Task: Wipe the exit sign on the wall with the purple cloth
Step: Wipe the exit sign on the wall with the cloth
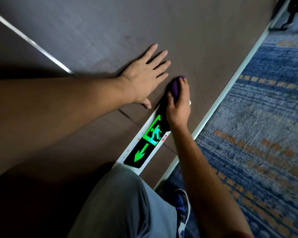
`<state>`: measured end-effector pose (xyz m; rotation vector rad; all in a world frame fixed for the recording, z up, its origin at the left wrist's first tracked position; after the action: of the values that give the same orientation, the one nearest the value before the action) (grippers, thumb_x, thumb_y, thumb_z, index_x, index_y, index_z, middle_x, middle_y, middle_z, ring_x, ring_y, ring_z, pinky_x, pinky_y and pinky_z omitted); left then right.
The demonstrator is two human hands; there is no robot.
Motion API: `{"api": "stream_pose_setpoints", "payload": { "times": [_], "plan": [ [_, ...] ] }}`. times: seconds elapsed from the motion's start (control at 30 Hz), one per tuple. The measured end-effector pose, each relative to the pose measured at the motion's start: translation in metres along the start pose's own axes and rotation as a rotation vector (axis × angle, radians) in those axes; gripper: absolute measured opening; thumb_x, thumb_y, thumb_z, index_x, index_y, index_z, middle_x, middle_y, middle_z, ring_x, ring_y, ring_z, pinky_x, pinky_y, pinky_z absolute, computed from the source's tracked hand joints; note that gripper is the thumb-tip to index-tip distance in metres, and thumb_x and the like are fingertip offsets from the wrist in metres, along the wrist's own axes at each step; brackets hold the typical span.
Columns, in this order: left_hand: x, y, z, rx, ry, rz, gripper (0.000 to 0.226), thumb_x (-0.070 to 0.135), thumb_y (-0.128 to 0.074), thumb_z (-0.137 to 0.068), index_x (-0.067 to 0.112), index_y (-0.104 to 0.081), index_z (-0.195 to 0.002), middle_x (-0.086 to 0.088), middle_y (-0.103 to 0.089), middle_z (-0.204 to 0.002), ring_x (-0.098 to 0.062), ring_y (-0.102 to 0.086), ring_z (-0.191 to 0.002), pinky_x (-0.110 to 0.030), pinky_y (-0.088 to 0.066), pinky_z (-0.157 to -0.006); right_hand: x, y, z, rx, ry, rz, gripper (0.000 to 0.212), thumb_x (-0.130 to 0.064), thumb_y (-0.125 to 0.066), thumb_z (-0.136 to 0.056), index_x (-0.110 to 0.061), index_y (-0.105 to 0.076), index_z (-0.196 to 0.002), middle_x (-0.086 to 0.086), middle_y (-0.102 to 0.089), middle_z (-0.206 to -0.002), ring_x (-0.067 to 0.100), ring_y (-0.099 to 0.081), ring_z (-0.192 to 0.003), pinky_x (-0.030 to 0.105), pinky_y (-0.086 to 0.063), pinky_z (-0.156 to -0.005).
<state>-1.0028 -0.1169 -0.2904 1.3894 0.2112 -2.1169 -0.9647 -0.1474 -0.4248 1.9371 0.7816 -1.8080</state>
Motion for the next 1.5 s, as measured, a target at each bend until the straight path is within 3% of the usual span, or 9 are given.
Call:
{"api": "stream_pose_setpoints", "payload": {
  "times": [0.4,0.53,0.67,0.83,1.1,1.23,1.4,1.5],
  "plan": [
    [-0.001,0.001,0.005,-0.066,0.012,0.046,0.117,0.088,-0.050,-0.075,0.018,-0.014,-0.163,-0.012,-0.004,-0.172,-0.042,0.006,-0.158,-0.062,-0.003,-0.125,-0.004,-0.009,0.037,-0.011,-0.084,-0.077,0.058,-0.013,-0.057,-0.100,-0.016,-0.044,-0.156,0.005,-0.037,-0.168,0.023,-0.025,-0.160,0.041,-0.023,-0.130],
    [-0.002,0.002,0.009,-0.044,0.028,0.057,0.115,0.087,-0.048,-0.077,0.019,-0.014,-0.163,-0.010,-0.003,-0.172,-0.042,0.006,-0.157,-0.061,-0.001,-0.125,-0.007,-0.020,0.079,-0.042,-0.095,-0.088,0.059,-0.013,-0.057,-0.100,-0.018,-0.042,-0.157,0.005,-0.034,-0.170,0.022,-0.024,-0.161,0.054,-0.024,-0.128],
    [0.000,0.000,0.016,-0.031,0.054,0.065,0.112,0.084,-0.051,-0.079,0.017,-0.018,-0.162,-0.011,-0.007,-0.172,-0.042,0.004,-0.158,-0.061,-0.002,-0.126,-0.006,-0.021,0.081,-0.080,-0.083,-0.065,0.060,-0.013,-0.057,-0.102,-0.018,-0.039,-0.159,0.005,-0.031,-0.171,0.021,-0.022,-0.161,0.053,-0.024,-0.129],
    [0.000,0.001,0.018,-0.054,0.055,0.127,0.110,0.079,-0.059,-0.078,0.017,-0.022,-0.161,-0.011,-0.008,-0.172,-0.043,0.006,-0.157,-0.061,-0.002,-0.126,0.000,-0.009,0.037,-0.085,-0.071,0.004,0.059,-0.017,-0.057,-0.103,-0.020,-0.039,-0.159,0.002,-0.030,-0.172,0.020,-0.024,-0.161,0.041,-0.026,-0.129],
    [0.003,0.003,0.011,-0.094,0.031,0.142,0.109,0.075,-0.066,-0.075,0.020,-0.026,-0.161,-0.009,-0.008,-0.172,-0.043,0.007,-0.157,-0.062,-0.002,-0.125,0.001,0.006,-0.013,-0.005,-0.069,0.037,0.058,-0.013,-0.056,-0.102,-0.009,-0.041,-0.157,0.011,-0.037,-0.168,0.024,-0.034,-0.156,0.029,-0.025,-0.126],
    [0.005,0.002,0.012,-0.095,0.018,0.127,0.106,0.075,-0.064,-0.078,0.021,-0.025,-0.161,-0.010,-0.007,-0.172,-0.044,0.008,-0.157,-0.063,-0.001,-0.125,0.007,-0.004,0.027,-0.002,-0.136,-0.037,0.058,-0.012,-0.056,-0.101,-0.013,-0.042,-0.157,0.006,-0.038,-0.168,0.023,-0.035,-0.156,0.041,-0.031,-0.126],
    [0.009,0.002,0.014,-0.090,0.010,0.106,0.108,0.078,-0.060,-0.079,0.021,-0.021,-0.162,-0.009,-0.005,-0.172,-0.043,0.008,-0.157,-0.062,0.000,-0.125,0.009,-0.031,0.118,-0.088,-0.154,-0.077,0.060,-0.009,-0.058,-0.101,-0.011,-0.040,-0.159,0.006,-0.032,-0.170,0.021,-0.024,-0.161,0.042,-0.020,-0.131],
    [0.014,-0.002,0.021,-0.114,0.021,0.095,0.110,0.077,-0.059,-0.080,0.018,-0.018,-0.162,-0.009,-0.004,-0.172,-0.043,0.009,-0.157,-0.060,0.000,-0.126,0.012,-0.036,0.130,-0.112,-0.162,-0.056,0.061,-0.013,-0.057,-0.102,-0.014,-0.037,-0.160,0.003,-0.030,-0.171,0.021,-0.020,-0.162,0.043,-0.019,-0.132]
  ]
}}
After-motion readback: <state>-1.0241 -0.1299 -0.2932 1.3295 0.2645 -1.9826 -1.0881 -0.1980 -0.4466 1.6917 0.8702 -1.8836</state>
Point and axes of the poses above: each hand's wrist, its own z-axis away from the middle knuckle, its own y-axis out of the back of the hand, x = y × z, the point moved 10 cm from there along -z, towards the middle knuckle
